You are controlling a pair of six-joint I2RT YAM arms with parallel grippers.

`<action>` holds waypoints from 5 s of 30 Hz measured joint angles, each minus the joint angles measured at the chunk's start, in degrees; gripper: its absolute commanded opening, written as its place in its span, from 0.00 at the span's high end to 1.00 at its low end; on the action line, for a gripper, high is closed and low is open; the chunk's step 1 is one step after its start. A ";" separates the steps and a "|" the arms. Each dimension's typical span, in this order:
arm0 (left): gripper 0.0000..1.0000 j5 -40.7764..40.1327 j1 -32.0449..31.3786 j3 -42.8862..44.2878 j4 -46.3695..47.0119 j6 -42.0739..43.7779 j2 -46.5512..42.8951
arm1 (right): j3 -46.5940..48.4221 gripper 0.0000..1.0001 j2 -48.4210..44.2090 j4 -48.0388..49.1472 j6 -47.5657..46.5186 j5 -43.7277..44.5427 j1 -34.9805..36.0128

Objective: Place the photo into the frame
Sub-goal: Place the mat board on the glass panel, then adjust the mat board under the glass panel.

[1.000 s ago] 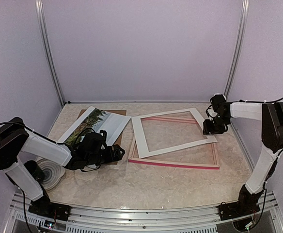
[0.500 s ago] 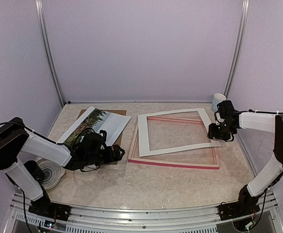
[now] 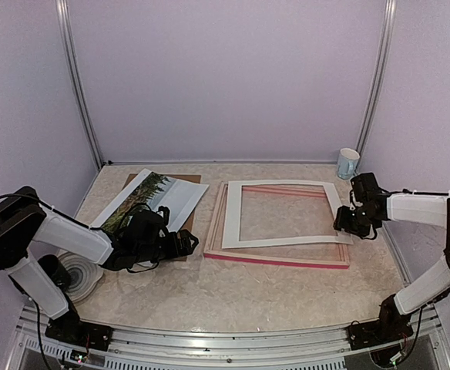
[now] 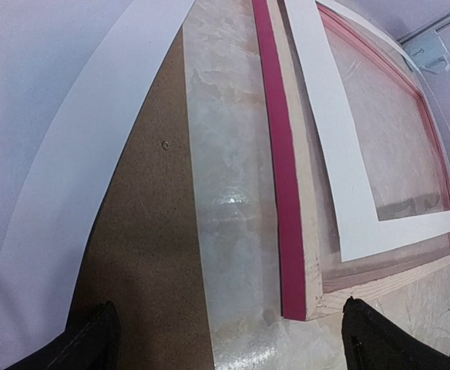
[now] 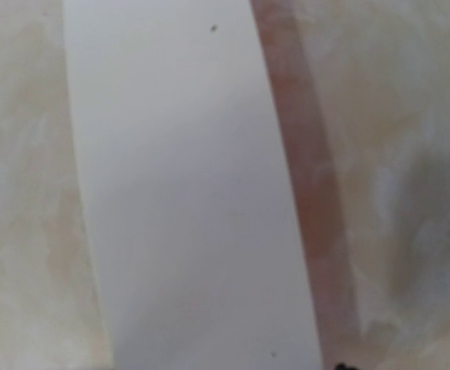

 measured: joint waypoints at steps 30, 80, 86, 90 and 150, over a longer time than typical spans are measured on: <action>0.01 1.81 0.85 -0.31 1.03 0.04 0.02 | -5.09 0.41 -7.34 -1.70 9.94 3.74 8.37; 0.01 2.40 1.09 -1.29 3.02 -0.04 0.07 | -1.14 0.34 -3.48 -4.04 3.17 11.67 11.67; 0.01 2.38 1.09 -1.31 2.89 -0.04 -0.09 | 6.36 0.30 1.62 -3.80 0.59 15.23 11.58; 0.01 2.27 1.09 -1.31 1.20 0.07 -1.01 | 11.02 0.28 4.66 -3.52 -1.33 17.22 10.82; 0.01 -1.20 0.72 2.95 -8.17 2.14 -6.47 | 8.46 0.18 9.79 -8.57 -8.11 17.75 9.27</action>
